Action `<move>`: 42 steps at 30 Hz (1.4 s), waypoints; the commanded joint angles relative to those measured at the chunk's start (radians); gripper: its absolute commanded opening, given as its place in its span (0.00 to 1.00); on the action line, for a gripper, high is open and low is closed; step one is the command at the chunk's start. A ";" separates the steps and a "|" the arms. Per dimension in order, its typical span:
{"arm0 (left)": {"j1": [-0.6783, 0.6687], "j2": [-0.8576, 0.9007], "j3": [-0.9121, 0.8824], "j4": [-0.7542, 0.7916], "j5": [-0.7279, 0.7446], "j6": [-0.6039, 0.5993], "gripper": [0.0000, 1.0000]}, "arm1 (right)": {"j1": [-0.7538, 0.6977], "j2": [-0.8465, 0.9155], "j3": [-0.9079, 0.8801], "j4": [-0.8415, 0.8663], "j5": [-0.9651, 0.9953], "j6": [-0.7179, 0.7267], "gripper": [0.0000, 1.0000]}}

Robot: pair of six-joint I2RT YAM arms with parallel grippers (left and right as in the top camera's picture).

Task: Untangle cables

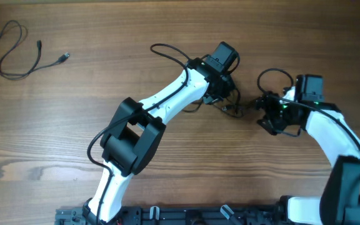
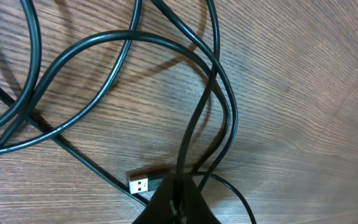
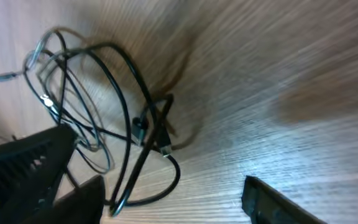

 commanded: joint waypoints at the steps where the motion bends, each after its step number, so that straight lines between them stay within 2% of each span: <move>1: -0.001 0.017 -0.002 -0.002 -0.015 0.048 0.04 | 0.032 0.060 -0.009 0.062 -0.058 0.007 0.45; 3: 0.007 0.001 -0.002 -0.014 -0.016 0.112 0.04 | 0.032 0.066 -0.009 0.087 -0.044 -0.005 0.20; 4: 0.017 -0.016 -0.002 -0.028 -0.017 0.148 0.04 | 0.032 0.066 -0.009 0.087 -0.025 -0.006 0.10; 5: 0.032 -0.039 -0.002 -0.045 -0.017 0.184 0.04 | 0.032 0.066 -0.009 0.085 -0.008 -0.012 0.04; 9: 0.182 -0.239 -0.002 -0.162 -0.017 0.334 0.04 | 0.024 0.064 -0.008 0.089 0.055 -0.166 0.04; 11: 0.277 -0.342 -0.002 -0.219 -0.017 0.390 0.04 | -0.005 0.057 -0.008 0.088 0.086 -0.192 0.04; 13: 0.410 -0.459 -0.002 -0.275 -0.018 0.478 0.04 | -0.074 0.026 0.007 0.068 0.091 -0.248 0.04; 16: 0.590 -0.560 -0.002 -0.340 -0.017 0.521 0.04 | -0.216 -0.084 0.080 -0.050 0.184 -0.352 0.04; 19: 0.758 -0.605 -0.002 -0.389 -0.016 0.521 0.04 | -0.352 -0.215 0.148 -0.145 0.410 -0.323 0.04; 20: 0.818 -0.610 -0.002 -0.404 -0.016 0.521 0.04 | -0.414 -0.270 0.153 -0.171 0.470 -0.229 0.04; 21: 0.862 -0.610 -0.002 -0.416 -0.016 0.521 0.04 | -0.446 -0.293 0.153 -0.178 0.484 -0.200 0.04; 24: 0.954 -0.610 -0.002 -0.452 -0.016 0.521 0.04 | -0.537 -0.345 0.153 -0.180 0.471 -0.162 0.04; 27: 0.993 -0.610 -0.002 -0.450 -0.016 0.520 0.04 | -0.541 -0.333 0.152 -0.183 0.480 -0.140 0.04; 28: 1.002 -0.610 -0.002 -0.452 -0.016 0.516 0.04 | -0.541 -0.314 0.152 -0.182 0.463 -0.092 0.04; 29: 1.002 -0.610 -0.002 -0.452 -0.009 0.516 0.04 | -0.541 -0.303 0.152 -0.172 0.409 -0.090 0.04; 30: 0.998 -0.610 -0.002 -0.452 0.011 0.517 0.04 | -0.529 -0.288 0.151 -0.163 0.267 -0.135 0.06; 31: 0.991 -0.610 -0.002 -0.451 0.042 0.517 0.04 | -0.502 -0.273 0.151 -0.147 0.169 -0.225 0.24; 32: 0.985 -0.610 -0.002 -0.449 0.066 0.517 0.04 | -0.469 -0.260 0.151 -0.137 0.130 -0.306 0.56; 33: 0.979 -0.610 -0.002 -0.446 0.085 0.517 0.04 | -0.428 -0.247 0.151 -0.137 0.124 -0.369 0.93; 34: 0.967 -0.610 -0.002 -0.445 0.101 0.517 0.04 | -0.357 -0.229 0.151 -0.153 0.112 -0.426 1.00; 36: 0.938 -0.610 -0.002 -0.446 0.101 0.517 0.04 | -0.186 -0.219 0.151 -0.165 0.098 -0.439 1.00; 38: 0.917 -0.610 -0.002 -0.446 0.101 0.517 0.04 | -0.037 -0.219 0.148 -0.107 -0.006 -0.421 1.00; 41: 0.888 -0.610 -0.002 -0.444 0.101 0.517 0.04 | 0.185 -0.200 0.148 -0.062 -0.010 -0.158 1.00; 42: 0.886 -0.610 -0.002 -0.444 0.101 0.517 0.04 | 0.250 -0.186 0.147 -0.039 -0.010 -0.135 1.00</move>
